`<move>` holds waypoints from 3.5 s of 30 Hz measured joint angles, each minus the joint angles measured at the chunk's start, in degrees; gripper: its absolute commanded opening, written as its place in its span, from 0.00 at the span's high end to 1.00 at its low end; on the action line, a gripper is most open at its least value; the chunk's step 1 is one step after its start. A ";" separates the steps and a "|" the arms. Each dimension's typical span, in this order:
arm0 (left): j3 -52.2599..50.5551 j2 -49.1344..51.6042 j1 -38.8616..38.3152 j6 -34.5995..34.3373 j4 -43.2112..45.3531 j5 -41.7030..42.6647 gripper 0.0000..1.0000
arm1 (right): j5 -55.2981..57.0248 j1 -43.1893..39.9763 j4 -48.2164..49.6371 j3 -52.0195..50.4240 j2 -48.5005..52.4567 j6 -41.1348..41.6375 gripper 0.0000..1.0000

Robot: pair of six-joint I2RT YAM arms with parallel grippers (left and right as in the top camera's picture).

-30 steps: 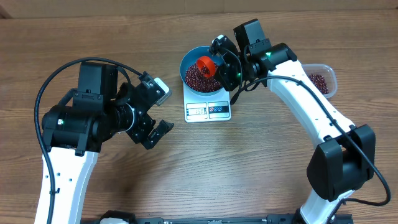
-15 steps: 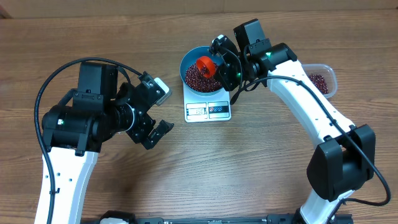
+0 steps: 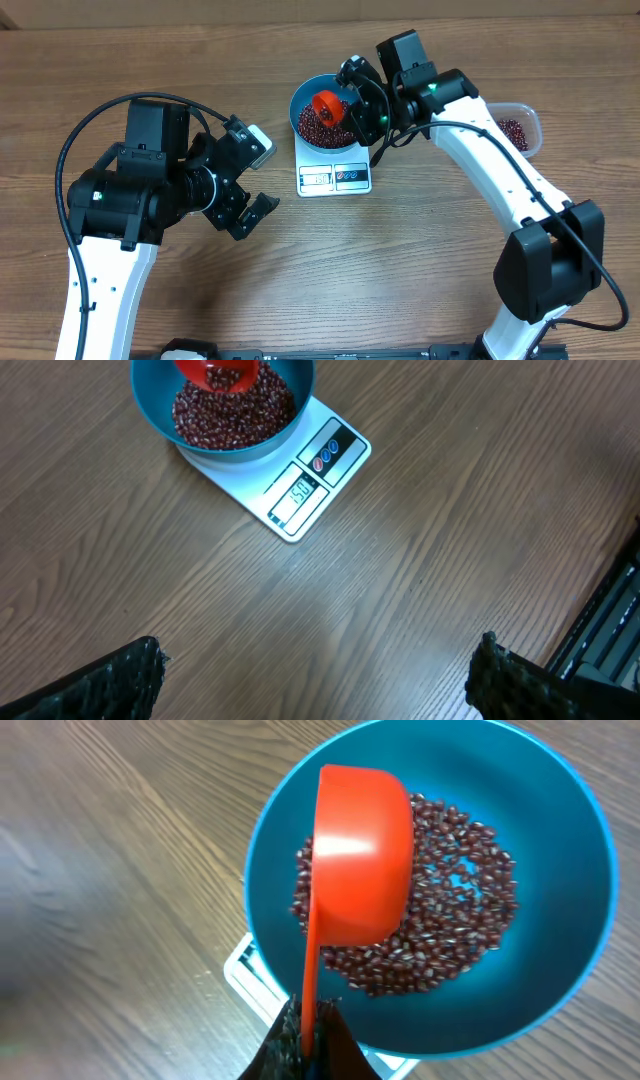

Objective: Scoop item into bowl and weigh 150g on scale

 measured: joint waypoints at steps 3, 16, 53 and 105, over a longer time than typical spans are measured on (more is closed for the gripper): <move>0.00 0.00 0.00 0.00 -0.02 0.00 0.00 | -3.26 -1.49 0.04 0.00 0.00 1.36 0.96; 0.00 0.00 0.00 0.00 -0.02 0.00 0.00 | -17.03 -9.92 -1.01 0.00 0.00 3.87 0.96; 0.00 0.00 0.00 0.00 -0.02 0.00 0.00 | -26.91 -40.61 -13.75 0.22 -6.73 5.16 0.96; 0.00 0.00 0.00 0.00 -0.02 0.00 0.00 | 39.12 -29.16 -16.85 -0.24 -5.57 5.16 0.96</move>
